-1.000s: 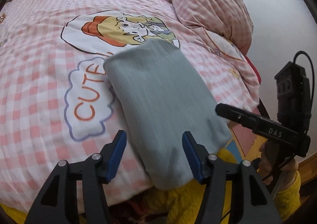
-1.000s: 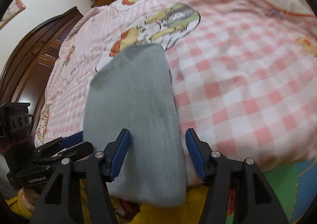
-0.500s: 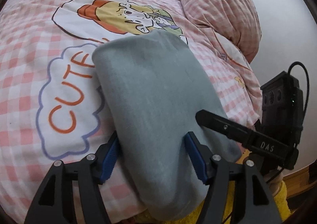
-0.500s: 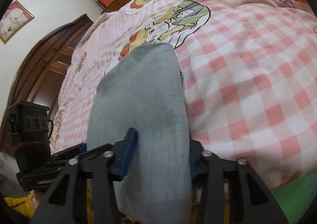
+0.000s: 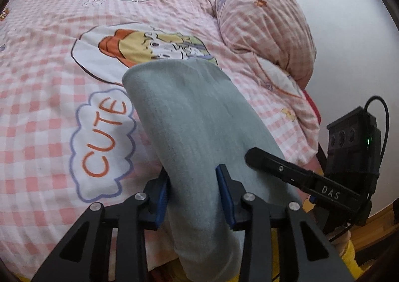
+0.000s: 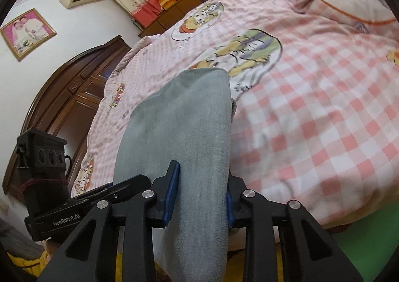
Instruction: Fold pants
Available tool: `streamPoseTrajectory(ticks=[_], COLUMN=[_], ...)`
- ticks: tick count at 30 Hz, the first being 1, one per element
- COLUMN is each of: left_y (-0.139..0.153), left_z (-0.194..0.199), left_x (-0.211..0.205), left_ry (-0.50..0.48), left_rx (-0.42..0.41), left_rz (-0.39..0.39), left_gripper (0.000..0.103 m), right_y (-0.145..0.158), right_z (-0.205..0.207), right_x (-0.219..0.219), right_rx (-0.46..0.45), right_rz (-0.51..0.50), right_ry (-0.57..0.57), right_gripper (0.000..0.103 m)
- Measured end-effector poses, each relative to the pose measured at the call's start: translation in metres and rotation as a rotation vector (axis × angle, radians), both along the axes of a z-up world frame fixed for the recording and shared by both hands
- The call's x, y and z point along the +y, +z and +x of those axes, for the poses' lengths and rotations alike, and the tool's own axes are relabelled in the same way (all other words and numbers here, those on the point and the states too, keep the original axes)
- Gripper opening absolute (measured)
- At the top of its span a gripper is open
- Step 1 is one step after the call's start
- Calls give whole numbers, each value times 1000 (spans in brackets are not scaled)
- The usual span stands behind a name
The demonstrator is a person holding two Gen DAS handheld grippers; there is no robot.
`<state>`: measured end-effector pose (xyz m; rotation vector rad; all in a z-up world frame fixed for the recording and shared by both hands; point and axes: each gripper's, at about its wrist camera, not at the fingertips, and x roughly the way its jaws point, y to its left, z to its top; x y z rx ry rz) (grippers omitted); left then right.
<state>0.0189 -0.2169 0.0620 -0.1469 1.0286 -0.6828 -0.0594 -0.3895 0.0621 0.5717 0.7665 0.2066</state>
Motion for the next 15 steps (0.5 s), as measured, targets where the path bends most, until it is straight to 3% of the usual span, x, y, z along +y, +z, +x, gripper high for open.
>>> streamPoseTrajectory(ticks=[15], left_y=[39], left_z=[-15], left_x=[61], left_ry=[76], left_rx=[-67], left_rz=[3], left_gripper=[38], right_y=[34], right_z=[9], right_x=[73], right_rx=[-51], right_rz=[-68], right_ry=[80], right_gripper=[32])
